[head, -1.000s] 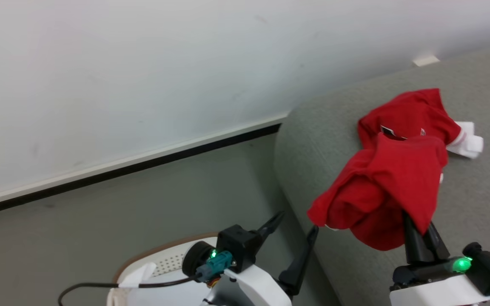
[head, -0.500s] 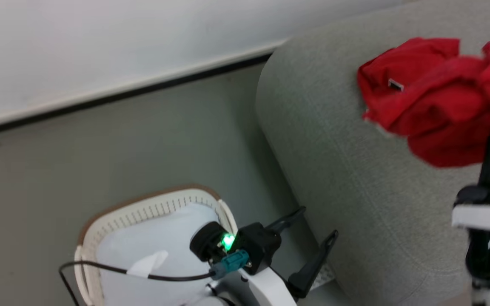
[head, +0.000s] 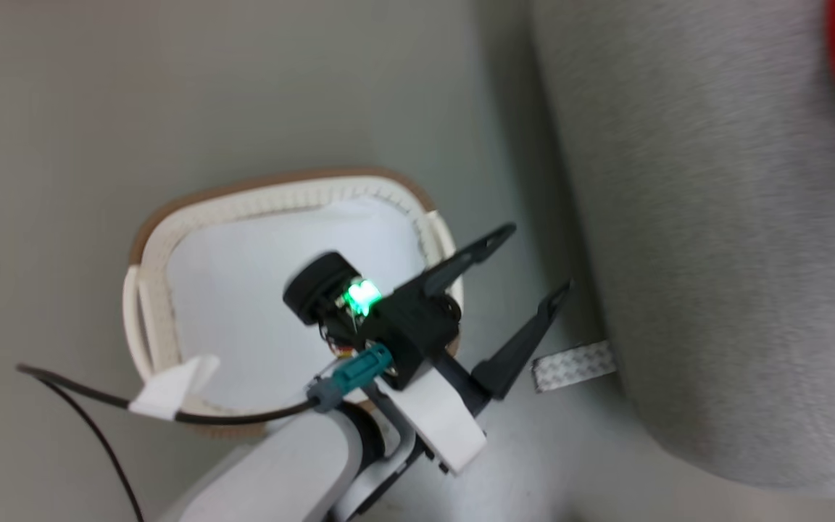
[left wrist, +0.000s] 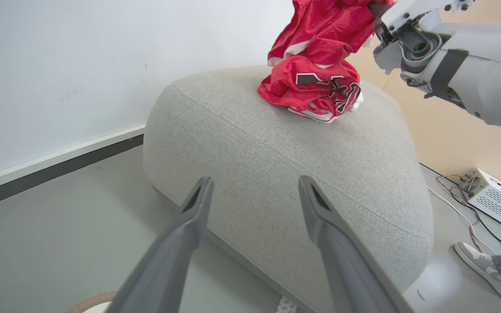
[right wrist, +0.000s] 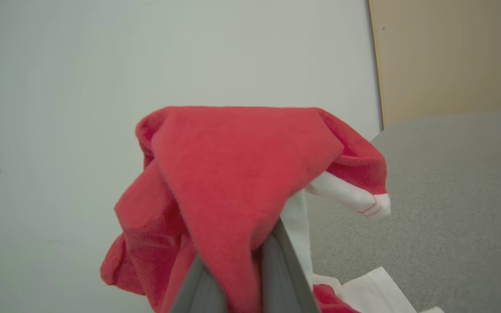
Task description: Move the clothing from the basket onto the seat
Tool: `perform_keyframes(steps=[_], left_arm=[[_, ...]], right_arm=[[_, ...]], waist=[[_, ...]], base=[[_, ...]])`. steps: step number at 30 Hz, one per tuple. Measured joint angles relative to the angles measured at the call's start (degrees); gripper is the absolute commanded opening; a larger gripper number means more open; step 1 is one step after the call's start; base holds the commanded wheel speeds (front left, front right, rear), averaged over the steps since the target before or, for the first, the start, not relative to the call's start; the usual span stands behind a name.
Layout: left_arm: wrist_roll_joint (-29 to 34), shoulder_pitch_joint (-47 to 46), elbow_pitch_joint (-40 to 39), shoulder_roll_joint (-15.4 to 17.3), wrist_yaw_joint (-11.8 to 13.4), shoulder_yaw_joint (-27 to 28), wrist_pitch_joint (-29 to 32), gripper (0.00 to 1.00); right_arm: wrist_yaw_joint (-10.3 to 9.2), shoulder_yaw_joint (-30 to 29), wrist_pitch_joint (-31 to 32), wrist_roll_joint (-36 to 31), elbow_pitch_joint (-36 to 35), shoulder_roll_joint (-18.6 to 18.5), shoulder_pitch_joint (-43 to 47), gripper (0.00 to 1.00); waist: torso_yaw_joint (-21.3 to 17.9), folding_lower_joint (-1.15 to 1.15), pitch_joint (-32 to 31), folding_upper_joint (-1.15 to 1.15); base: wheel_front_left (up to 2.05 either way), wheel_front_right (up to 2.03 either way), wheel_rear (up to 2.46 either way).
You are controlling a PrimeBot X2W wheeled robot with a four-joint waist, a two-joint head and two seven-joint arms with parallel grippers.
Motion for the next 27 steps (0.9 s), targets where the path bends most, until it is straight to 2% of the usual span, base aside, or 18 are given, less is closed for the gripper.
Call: perform_keyframes(steps=[2,3,4,5,9,12,16,20,27], left_arm=[[0.0,-1.4,-0.5,-0.2,0.0,0.7,-0.2,1.00],[0.0,-1.7,-0.7,-0.3,0.0,0.9,-0.6,1.00],[0.0,-2.0,-0.9,-0.4,0.0,1.2,-0.7,1.00],[-0.1,-2.1,-1.0,-0.5,0.0,1.4,-1.1,1.00],[-1.0,-2.3,-1.1,-0.4,0.3,2.5,-2.3,1.00],[-1.6,-1.9,-1.1,-0.1,1.1,4.0,-3.5,1.00],[-3.7,0.3,0.1,-0.2,2.5,6.2,-6.8,1.00],[-5.1,3.4,2.5,-0.3,3.9,8.4,-10.5,1.00],[-7.1,10.1,9.8,0.8,6.9,12.1,-16.9,1.00]], right_arm=[[0.00,-4.1,0.0,-2.8,2.8,-0.9,-1.9,0.00],[0.00,-6.3,0.0,-4.3,3.9,-1.0,-2.5,0.10],[0.00,-8.4,0.0,-5.2,4.7,-1.0,-3.0,0.34],[0.00,-10.4,0.0,-6.1,5.3,-0.8,-3.4,0.99],[0.00,-16.7,0.0,-10.9,6.0,0.9,-3.5,1.00],[0.00,-16.7,0.0,-11.8,3.3,2.8,-1.3,1.00],[0.00,-13.1,0.0,-9.0,-2.6,4.5,5.9,1.00],[0.00,-9.3,0.0,-9.0,-9.2,5.3,15.5,1.00],[0.00,-1.5,0.0,-16.1,-20.3,5.8,29.9,1.00]], waist=[[1.3,-0.01,2.1,0.00],[2.0,-0.01,3.0,0.00],[2.7,-0.01,3.8,0.00],[3.3,-0.01,4.4,0.00],[4.9,-0.01,5.7,0.00],[5.0,-0.02,4.8,0.00],[5.2,-0.02,2.2,0.00],[5.8,-0.02,-1.9,0.00],[7.3,-0.03,-11.6,0.00]], base=[[0.00,0.00,0.00],[0.00,0.00,0.00],[0.00,0.00,0.00],[0.00,0.00,0.00],[0.00,0.00,0.00],[0.00,0.00,0.00],[0.00,0.00,0.00],[0.00,0.00,0.00],[0.00,0.00,0.00]])
